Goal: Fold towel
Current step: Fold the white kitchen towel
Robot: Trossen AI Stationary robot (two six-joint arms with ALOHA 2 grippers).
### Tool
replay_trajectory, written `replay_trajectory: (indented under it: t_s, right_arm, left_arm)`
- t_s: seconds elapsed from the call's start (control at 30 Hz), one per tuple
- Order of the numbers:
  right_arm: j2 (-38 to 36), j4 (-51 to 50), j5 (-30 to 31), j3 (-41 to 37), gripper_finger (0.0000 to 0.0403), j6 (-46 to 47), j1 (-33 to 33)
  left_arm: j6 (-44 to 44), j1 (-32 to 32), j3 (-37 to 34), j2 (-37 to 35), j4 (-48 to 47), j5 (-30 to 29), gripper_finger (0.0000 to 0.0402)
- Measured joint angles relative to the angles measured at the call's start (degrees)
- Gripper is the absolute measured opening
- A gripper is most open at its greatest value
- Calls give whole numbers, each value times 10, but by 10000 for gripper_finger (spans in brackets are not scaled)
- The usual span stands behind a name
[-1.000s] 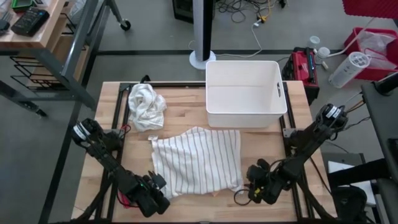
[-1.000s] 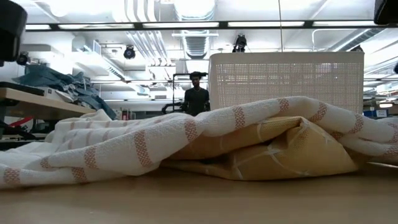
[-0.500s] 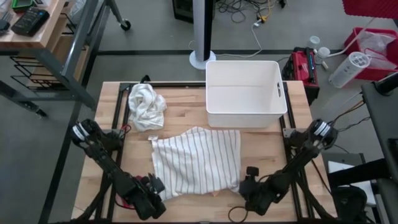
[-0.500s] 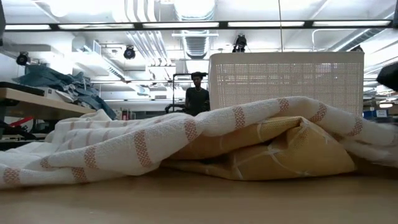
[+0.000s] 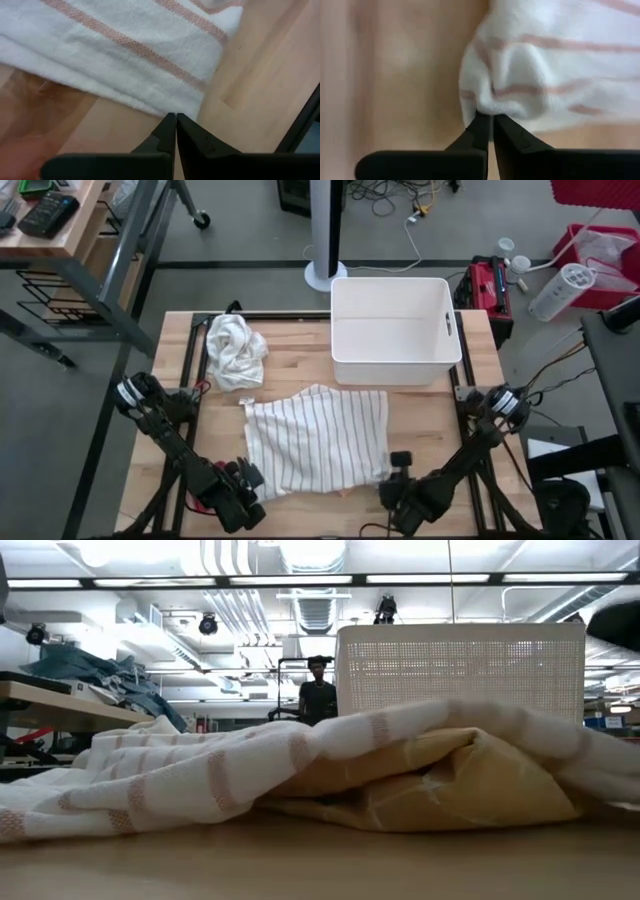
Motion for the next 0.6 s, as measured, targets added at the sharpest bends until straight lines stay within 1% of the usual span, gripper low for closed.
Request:
replay_trajectory:
  t_s: [0.07,0.17,0.23,0.27,0.33,0.43,0.5,0.6]
  right_arm:
    - [-20,-70,12,19,4,21,6]
    - [-49,-158,39,41,2,54,18]
    - [-69,-180,51,48,2,66,22]
    - [-80,-178,57,51,2,70,23]
    - [-99,-176,72,53,1,79,24]
    - [-109,-176,95,56,1,81,26]
    - [-115,-179,104,56,1,81,28]
    - [-117,-178,107,55,1,93,30]
  left_arm:
    - [1,-5,3,-8,-22,0,6]
    - [-7,-16,34,-16,-100,0,1]
    - [-7,-21,64,-19,-169,-1,1]
    - [4,-24,78,-20,-185,-7,1]
    - [62,-28,101,-20,-174,-35,1]
    - [208,-38,132,-10,-98,-88,7]
    - [275,-38,148,1,-94,-100,13]
    - [334,-40,165,22,-103,-99,25]
